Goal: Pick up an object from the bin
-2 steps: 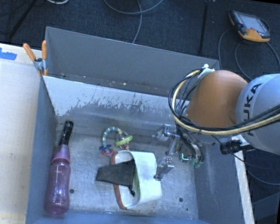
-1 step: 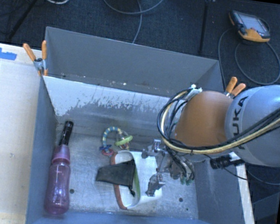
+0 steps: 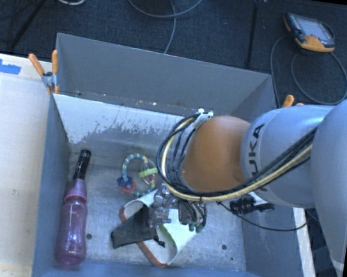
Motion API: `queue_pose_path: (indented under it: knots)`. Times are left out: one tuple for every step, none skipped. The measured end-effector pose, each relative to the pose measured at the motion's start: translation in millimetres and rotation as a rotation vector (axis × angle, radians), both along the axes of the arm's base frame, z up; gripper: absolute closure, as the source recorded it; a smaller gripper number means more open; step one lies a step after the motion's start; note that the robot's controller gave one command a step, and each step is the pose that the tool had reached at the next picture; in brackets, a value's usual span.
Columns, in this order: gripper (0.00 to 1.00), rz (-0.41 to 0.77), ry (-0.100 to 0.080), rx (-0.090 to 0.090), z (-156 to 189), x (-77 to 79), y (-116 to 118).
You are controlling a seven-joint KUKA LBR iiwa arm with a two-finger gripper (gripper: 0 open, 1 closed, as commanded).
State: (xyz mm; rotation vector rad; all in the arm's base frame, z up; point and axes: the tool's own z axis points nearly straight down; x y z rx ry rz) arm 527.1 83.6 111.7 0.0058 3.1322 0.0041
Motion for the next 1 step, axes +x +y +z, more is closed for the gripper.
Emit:
queue_pose_path:
  knots:
    - [1.00,0.000,0.000,0.000,0.0,0.0,0.0]
